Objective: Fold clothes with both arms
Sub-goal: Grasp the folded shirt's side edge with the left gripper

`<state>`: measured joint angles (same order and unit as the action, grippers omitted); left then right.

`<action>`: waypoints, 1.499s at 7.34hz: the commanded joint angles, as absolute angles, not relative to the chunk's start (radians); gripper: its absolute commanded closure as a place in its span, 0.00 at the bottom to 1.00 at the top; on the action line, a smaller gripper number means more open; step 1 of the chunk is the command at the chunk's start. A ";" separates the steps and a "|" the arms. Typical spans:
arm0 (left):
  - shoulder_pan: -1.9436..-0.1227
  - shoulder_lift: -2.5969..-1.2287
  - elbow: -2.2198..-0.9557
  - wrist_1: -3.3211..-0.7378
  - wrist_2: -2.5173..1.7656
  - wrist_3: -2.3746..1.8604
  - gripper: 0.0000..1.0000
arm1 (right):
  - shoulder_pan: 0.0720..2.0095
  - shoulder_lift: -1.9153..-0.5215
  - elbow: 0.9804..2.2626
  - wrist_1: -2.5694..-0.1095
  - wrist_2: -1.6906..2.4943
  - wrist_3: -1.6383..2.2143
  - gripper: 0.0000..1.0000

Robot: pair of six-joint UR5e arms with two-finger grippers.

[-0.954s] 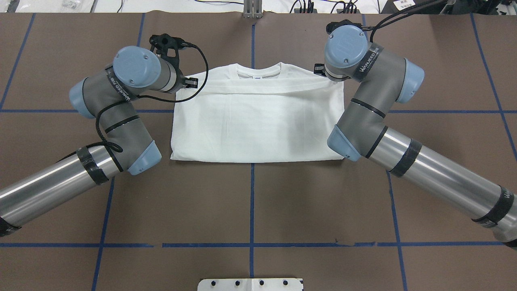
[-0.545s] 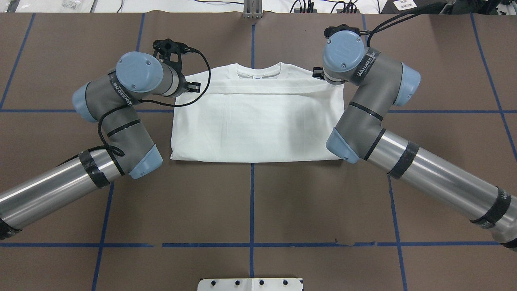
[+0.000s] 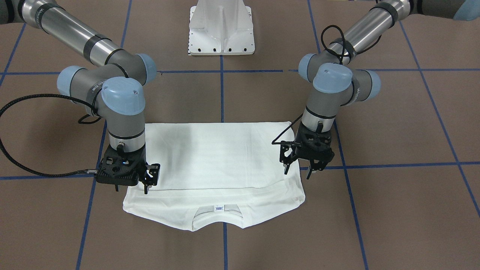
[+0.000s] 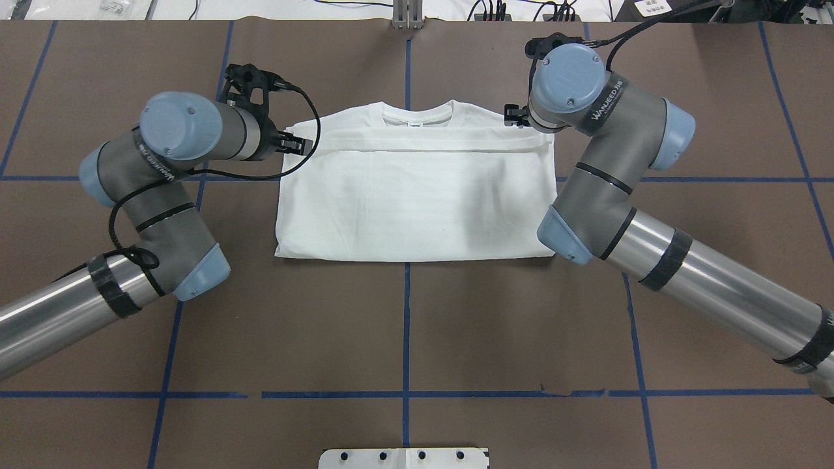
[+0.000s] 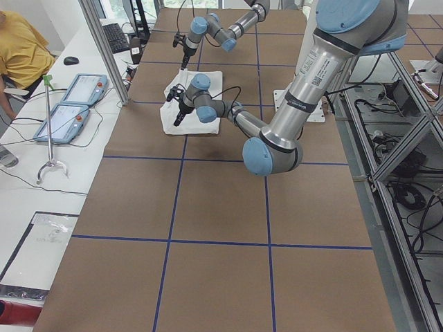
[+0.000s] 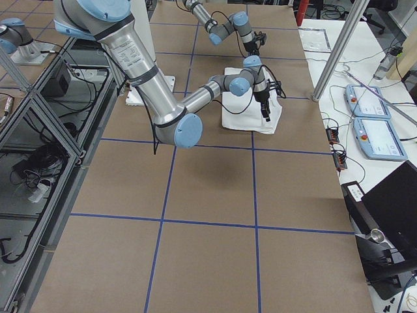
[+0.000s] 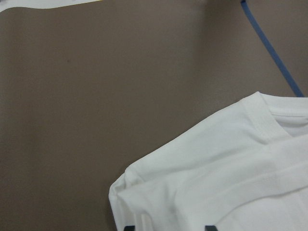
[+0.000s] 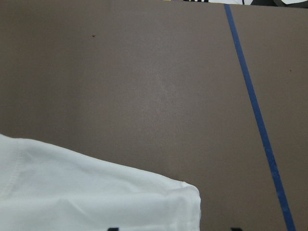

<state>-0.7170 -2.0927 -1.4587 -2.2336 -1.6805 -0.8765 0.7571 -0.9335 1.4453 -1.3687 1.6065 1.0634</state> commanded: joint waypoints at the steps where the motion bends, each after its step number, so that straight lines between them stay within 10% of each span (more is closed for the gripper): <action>1: -0.690 -1.953 -1.538 -2.347 -1.721 -0.961 0.00 | 0.755 -0.992 1.488 -1.303 1.606 1.049 0.00; 7: -0.511 -1.904 -1.606 -2.373 -1.640 -1.095 0.15 | 0.749 -0.992 1.486 -1.302 1.605 1.051 0.00; 8: -0.506 -1.904 -1.606 -2.373 -1.638 -1.112 0.28 | 0.749 -0.992 1.483 -1.302 1.603 1.049 0.00; 10: -0.503 -1.904 -1.608 -2.373 -1.640 -1.118 0.89 | 0.749 -0.992 1.483 -1.302 1.603 1.049 0.00; 11: -0.503 -1.904 -1.609 -2.373 -1.638 -1.118 1.00 | 0.747 -0.992 1.483 -1.302 1.603 1.049 0.00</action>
